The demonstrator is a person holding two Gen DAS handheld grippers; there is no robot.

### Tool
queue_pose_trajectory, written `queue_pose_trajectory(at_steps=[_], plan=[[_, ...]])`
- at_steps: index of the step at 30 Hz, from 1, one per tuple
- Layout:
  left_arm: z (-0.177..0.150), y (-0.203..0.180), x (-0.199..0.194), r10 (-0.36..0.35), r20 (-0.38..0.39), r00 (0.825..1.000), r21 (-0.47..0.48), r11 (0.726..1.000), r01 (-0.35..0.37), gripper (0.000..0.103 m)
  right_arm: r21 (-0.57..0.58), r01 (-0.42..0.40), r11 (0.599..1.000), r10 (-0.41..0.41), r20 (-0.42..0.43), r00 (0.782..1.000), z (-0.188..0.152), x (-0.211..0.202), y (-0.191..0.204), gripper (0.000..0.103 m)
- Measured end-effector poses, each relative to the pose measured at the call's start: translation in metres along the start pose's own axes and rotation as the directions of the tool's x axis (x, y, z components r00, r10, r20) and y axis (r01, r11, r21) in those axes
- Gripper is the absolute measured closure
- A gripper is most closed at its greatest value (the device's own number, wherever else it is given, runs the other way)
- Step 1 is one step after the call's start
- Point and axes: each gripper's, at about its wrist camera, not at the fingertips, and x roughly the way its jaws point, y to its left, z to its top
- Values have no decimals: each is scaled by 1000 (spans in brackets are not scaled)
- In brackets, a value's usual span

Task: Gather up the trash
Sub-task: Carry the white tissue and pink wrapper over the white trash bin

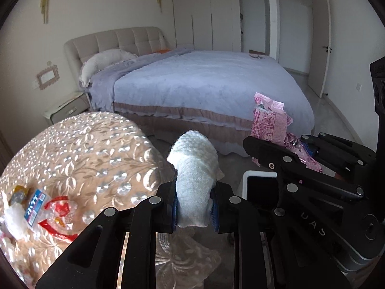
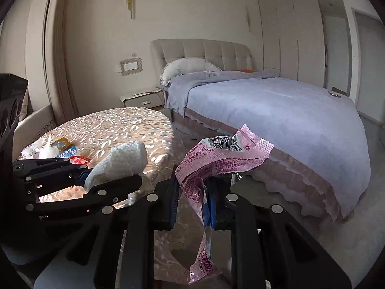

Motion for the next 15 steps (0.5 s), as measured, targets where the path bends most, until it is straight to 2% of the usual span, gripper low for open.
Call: queue_pose_trajectory(at_steps=[9,15], plan=[[7,-45,57,-76,-94,993,75,994,84,83,71,137,988,-135,-42,990,-24,10,-61,81],[9,-77,101,-122,-167,978,119,983,143,83,113,206,972,-196,-95,976,-41,25,-99,81]])
